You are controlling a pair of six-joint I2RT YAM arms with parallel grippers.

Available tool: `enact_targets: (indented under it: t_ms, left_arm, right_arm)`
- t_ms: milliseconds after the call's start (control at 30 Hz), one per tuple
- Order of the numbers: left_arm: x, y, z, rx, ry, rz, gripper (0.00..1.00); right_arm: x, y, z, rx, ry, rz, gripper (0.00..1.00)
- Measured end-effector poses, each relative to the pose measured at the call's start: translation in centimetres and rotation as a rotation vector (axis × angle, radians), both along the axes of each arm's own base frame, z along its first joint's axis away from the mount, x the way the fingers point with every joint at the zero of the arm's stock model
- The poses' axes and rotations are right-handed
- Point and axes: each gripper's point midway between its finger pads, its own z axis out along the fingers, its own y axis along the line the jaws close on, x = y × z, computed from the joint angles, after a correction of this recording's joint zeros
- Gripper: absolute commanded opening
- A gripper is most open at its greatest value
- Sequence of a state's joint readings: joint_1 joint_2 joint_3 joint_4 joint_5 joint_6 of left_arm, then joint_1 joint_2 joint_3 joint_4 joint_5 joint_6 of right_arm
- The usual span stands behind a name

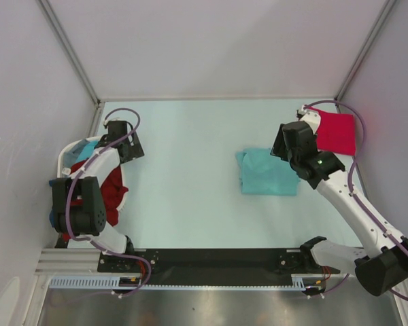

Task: Fold and stack the t-shirts
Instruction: Put the neatly folded tshirt into the corner of the board with both arms

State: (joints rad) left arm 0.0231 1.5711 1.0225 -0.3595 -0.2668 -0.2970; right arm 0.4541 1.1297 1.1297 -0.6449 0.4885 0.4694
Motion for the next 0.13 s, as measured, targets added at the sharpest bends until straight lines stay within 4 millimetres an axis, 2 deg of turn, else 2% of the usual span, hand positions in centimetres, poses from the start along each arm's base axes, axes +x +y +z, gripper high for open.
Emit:
enact_targets:
  t_ms: [133]
  left_arm:
    - [0.27,0.08,0.09,0.004,-0.015,0.002,1.00]
  right_arm:
    - [0.14,0.08,-0.17,-0.002,0.004,0.001,0.68]
